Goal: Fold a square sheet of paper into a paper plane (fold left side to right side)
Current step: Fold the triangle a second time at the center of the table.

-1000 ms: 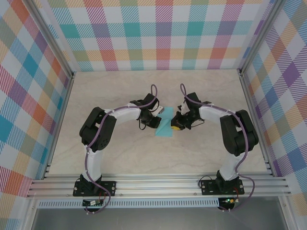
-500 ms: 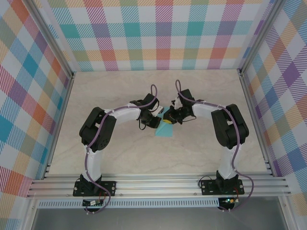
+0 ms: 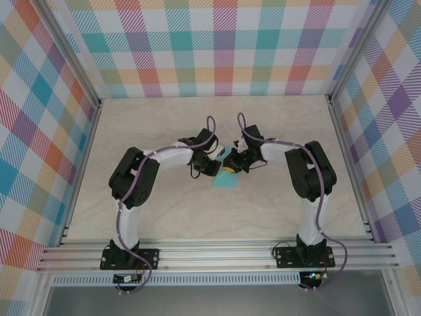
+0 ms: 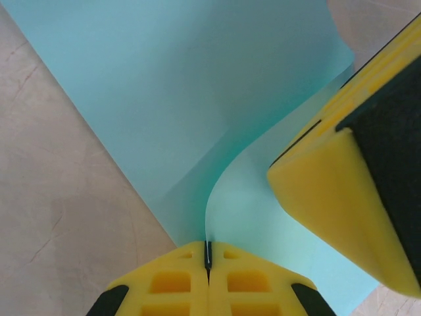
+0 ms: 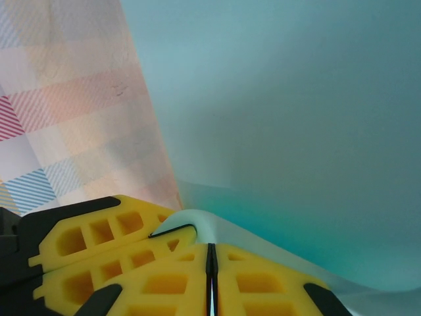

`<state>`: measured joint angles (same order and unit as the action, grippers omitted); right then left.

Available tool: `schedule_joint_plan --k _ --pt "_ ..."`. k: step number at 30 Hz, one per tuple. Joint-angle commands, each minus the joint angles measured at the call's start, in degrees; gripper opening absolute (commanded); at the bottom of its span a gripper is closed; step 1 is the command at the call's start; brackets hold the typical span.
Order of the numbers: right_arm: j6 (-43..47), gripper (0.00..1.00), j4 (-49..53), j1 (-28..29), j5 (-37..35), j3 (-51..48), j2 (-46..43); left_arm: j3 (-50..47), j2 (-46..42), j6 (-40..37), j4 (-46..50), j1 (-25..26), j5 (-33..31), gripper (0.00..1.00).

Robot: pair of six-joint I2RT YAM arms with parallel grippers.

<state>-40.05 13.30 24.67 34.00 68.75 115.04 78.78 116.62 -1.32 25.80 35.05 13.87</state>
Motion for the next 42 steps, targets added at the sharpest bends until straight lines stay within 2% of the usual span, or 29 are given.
schedule_joint_plan --k 1,34,37,42 --pt "1.7 0.09 1.33 0.3 -0.68 1.25 1.05 -1.35 -0.49 -0.11 2.15 -0.83 -1.55 0.01" --pt "5.1 0.09 4.46 0.37 -4.8 0.04 2.45 0.03 -0.04 -0.65 3.42 -0.85 -2.8 0.01" --pt "5.08 0.09 3.98 0.28 -4.9 -0.87 2.76 0.11 -0.74 -0.56 3.47 -0.87 -2.38 0.06" --pt "5.38 0.09 3.57 0.3 -5.33 -2.03 3.23 -0.26 -3.79 -0.01 3.51 -0.92 -1.24 0.21"
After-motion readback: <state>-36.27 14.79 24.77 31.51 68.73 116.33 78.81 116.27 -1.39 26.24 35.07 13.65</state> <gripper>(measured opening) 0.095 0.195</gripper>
